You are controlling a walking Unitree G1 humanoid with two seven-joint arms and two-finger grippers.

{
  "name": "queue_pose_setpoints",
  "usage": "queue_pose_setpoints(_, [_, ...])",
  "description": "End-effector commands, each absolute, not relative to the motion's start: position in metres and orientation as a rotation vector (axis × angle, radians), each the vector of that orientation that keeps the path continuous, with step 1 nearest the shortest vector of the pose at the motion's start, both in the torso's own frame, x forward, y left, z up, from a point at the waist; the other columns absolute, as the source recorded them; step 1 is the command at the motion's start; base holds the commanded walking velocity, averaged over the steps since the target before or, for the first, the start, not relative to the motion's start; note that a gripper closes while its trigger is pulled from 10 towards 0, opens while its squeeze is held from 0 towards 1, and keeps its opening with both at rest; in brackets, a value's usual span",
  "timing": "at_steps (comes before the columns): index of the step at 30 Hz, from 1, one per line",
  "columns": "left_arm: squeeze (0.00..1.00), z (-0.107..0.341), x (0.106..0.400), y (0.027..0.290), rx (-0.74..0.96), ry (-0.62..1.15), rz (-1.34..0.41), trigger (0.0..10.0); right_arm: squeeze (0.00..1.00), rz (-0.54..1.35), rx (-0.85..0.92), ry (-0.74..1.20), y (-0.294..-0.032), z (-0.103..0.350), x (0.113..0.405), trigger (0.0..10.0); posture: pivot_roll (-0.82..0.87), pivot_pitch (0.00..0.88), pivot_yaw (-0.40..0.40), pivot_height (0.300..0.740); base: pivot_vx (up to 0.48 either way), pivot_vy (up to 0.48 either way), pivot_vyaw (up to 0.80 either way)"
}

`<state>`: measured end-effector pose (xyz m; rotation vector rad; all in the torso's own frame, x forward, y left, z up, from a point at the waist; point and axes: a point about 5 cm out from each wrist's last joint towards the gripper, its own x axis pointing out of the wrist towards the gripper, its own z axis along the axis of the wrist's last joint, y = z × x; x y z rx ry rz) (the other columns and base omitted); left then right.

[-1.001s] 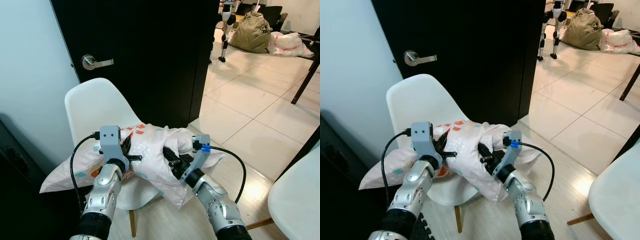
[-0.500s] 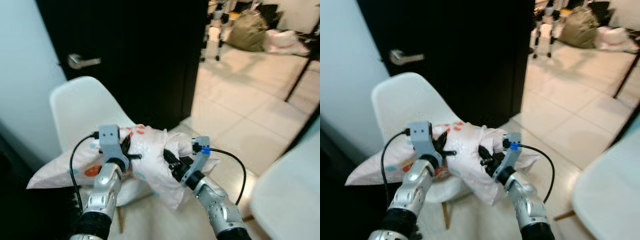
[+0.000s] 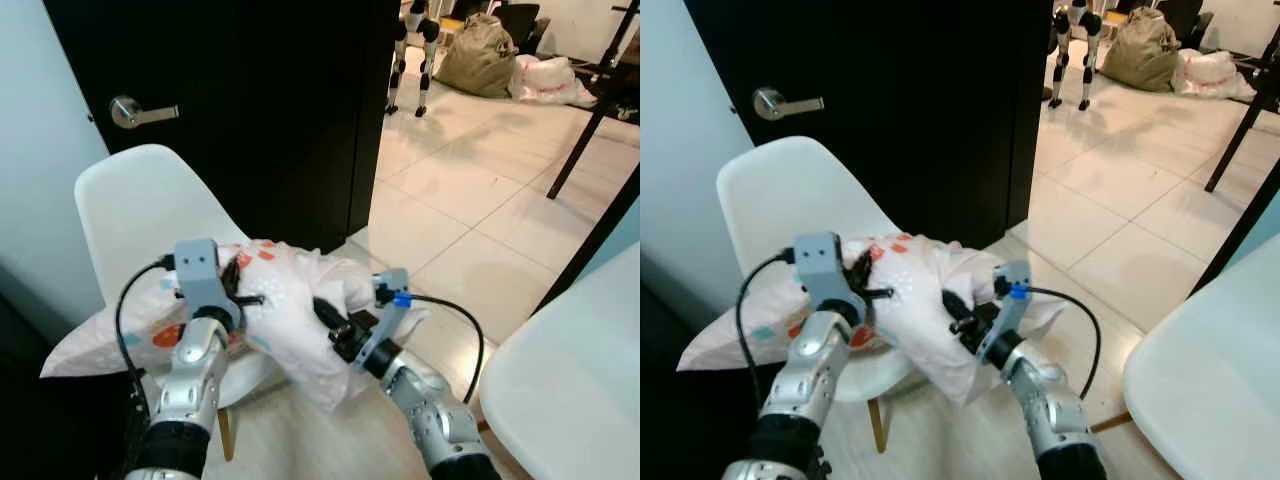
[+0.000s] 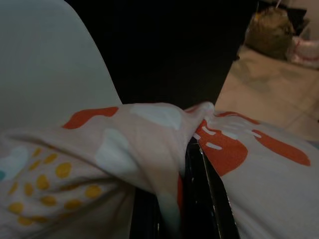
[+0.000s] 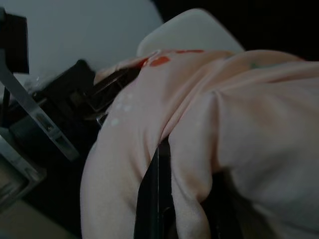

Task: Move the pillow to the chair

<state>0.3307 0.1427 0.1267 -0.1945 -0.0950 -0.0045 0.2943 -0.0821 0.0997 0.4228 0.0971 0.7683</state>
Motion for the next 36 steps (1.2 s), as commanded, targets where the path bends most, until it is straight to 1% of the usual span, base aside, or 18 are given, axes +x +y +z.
queue_pose_setpoints(1, [0.0,0.152,0.334,0.149,-0.168,-0.21,0.009,10.0,0.0,0.834,0.402,0.068,-0.072,0.107,0.293,10.0,-0.06,0.043,0.005,0.74,0.326,0.0,0.77])
queue_pose_setpoints(11, [0.0,0.152,0.332,0.141,-0.173,-0.206,-0.011,10.0,0.0,0.838,0.403,0.074,-0.071,0.107,0.293,10.0,-0.06,0.041,0.008,0.74,0.328,0.0,0.74])
queue_pose_setpoints(12, [0.0,0.15,0.332,0.137,-0.176,-0.196,-0.025,10.0,0.0,0.793,0.408,0.091,-0.074,0.104,0.295,10.0,-0.06,0.042,0.01,0.74,0.326,0.0,0.0])
queue_pose_setpoints(16, [0.0,0.15,0.331,0.135,-0.176,-0.19,-0.034,10.0,0.0,0.768,0.396,0.101,-0.075,0.102,0.297,10.0,-0.06,0.045,0.015,0.74,0.326,0.0,0.0])
queue_pose_setpoints(22, [0.0,0.149,0.331,0.133,-0.173,-0.185,-0.045,10.0,0.0,0.773,0.401,0.099,-0.075,0.103,0.297,10.0,-0.06,0.049,0.022,0.74,0.332,0.0,0.0])
queue_pose_setpoints(24, [0.0,0.15,0.331,0.132,-0.174,-0.186,-0.051,10.0,0.0,0.81,0.41,0.084,-0.072,0.104,0.294,10.0,-0.06,0.051,0.026,0.74,0.334,0.0,0.0])
queue_pose_setpoints(28, [0.0,0.151,0.331,0.13,-0.174,-0.191,-0.056,10.0,0.0,0.866,0.385,0.075,-0.069,0.106,0.288,10.0,-0.06,0.054,0.026,0.74,0.314,0.0,0.79])
queue_pose_setpoints(34, [0.0,0.146,0.329,0.126,-0.156,-0.166,-0.052,10.0,0.0,0.889,0.366,0.101,-0.068,0.102,0.285,10.0,-0.06,0.058,0.028,0.74,0.0,0.0,0.79])
queue_pose_setpoints(36, [0.0,0.139,0.327,0.125,-0.117,-0.133,-0.04,10.0,0.0,0.916,0.321,0.139,-0.067,0.096,0.282,10.0,-0.06,0.061,0.03,0.74,0.0,0.0,0.8])
